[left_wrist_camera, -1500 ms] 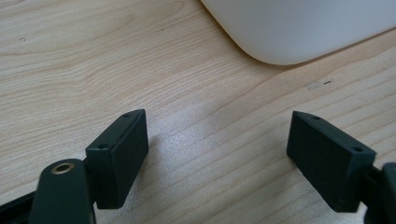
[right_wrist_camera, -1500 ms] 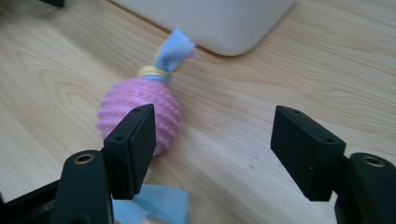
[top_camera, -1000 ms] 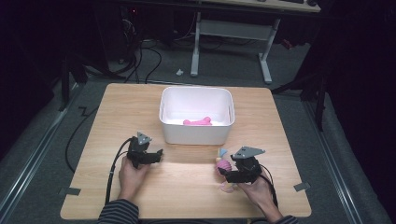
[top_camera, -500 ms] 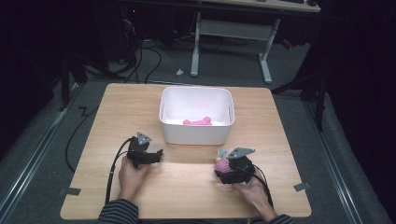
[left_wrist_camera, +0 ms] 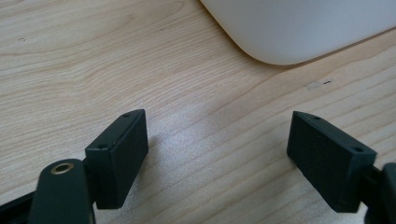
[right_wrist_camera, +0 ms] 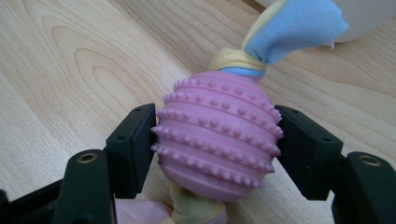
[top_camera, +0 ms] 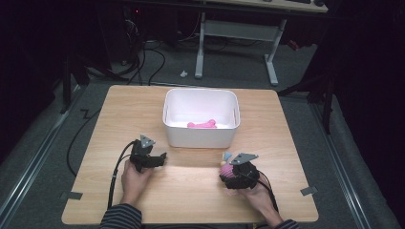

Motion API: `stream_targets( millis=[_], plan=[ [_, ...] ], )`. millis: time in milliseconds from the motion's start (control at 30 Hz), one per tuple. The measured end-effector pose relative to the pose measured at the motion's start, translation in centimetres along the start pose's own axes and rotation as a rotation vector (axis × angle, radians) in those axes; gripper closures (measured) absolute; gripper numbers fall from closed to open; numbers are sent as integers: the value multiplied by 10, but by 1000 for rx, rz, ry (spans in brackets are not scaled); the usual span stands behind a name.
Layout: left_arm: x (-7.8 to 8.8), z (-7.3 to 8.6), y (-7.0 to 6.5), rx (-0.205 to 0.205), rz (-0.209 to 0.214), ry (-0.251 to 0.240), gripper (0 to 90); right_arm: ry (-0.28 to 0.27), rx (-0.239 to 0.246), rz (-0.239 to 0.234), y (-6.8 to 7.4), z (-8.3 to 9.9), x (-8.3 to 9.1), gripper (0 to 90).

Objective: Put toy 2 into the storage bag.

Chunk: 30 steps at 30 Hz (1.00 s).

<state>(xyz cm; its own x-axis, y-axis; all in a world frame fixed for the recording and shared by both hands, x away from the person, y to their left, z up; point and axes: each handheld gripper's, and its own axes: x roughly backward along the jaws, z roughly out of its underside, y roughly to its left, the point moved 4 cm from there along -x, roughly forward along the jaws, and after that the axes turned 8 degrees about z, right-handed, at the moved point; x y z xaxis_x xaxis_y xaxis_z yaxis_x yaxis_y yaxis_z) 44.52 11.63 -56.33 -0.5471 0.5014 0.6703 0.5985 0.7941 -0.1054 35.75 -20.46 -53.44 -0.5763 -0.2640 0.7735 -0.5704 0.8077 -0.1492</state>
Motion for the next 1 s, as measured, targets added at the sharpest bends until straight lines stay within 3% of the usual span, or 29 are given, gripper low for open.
stream_targets(
  millis=[467, 800, 1000],
  plan=[
    [0, 0, 0, 0, 0, 0, 207, -43, -20, -5, -13, -1, 14, 335],
    [0, 0, 0, 1, -2, -1, 215, -74, -13, -6, -26, -9, 39, 337],
    [0, 0, 0, 2, -2, -1, 215, -102, -28, -34, -35, -15, 50, 339]
  ],
)
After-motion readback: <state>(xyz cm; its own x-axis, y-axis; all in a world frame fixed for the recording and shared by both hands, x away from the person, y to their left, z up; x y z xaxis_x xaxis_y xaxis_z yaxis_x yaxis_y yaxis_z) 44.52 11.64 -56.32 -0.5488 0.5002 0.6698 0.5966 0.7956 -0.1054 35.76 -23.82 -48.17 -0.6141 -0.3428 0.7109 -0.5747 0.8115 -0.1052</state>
